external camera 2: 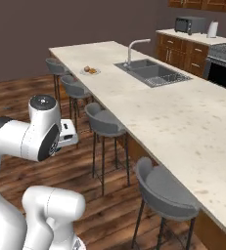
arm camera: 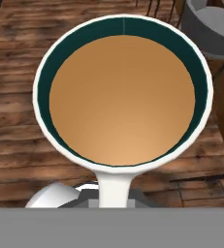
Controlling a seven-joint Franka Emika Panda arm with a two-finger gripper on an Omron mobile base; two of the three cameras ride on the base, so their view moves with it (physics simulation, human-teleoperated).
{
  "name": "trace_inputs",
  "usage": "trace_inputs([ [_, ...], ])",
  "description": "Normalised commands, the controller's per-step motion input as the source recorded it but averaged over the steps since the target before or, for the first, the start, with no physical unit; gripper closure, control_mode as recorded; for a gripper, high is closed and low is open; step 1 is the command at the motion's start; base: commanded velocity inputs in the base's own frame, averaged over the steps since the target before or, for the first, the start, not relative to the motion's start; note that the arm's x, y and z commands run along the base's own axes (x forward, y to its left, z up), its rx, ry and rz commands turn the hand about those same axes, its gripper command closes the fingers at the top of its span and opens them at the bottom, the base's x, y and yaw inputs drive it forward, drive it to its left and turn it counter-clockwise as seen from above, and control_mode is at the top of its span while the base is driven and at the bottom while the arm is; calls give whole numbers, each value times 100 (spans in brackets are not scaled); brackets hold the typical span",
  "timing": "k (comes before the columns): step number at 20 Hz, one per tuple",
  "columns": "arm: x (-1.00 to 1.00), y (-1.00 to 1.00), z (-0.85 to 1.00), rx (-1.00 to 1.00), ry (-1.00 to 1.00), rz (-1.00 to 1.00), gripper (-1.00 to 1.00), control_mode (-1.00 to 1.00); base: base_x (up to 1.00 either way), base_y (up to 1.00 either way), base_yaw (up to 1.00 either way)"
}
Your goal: Pick up the brewed coffee from the coffee machine and place it next to the breakfast plate on the dining counter.
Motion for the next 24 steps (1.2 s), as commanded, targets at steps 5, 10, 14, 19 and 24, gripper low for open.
trace_inputs([
  [5,0,0,0,0,0,0,100,100,100,100,-47],
  [10,0,0,0,0,0,0,100,100,100,100,-48],
  [14,0,0,0,0,0,0,100,100,85,100,-45],
  [19,0,0,0,0,0,0,100,100,61,100,-42],
  [24,0,0,0,0,0,0,100,100,41,100,-41],
])
